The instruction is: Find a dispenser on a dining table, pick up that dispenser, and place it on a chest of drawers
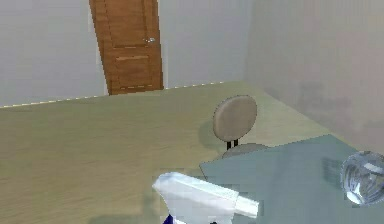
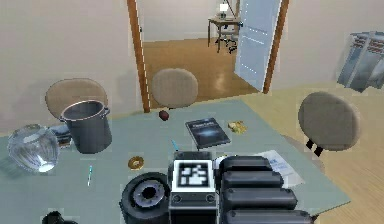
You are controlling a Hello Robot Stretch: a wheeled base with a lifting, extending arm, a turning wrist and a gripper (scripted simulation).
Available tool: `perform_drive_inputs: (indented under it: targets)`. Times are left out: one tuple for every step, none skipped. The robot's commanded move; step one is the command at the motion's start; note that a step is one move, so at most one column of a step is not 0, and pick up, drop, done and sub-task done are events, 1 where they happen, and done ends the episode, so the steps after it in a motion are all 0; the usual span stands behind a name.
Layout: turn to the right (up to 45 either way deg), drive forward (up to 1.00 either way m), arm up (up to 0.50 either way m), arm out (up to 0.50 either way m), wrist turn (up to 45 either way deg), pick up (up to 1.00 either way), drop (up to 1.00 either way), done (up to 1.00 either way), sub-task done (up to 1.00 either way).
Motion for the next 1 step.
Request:
perform_drive_inputs:
  targets:
    - [45.0,0.0,0.0,0.0,0.0,0.0,0.0,0.0,0.0]
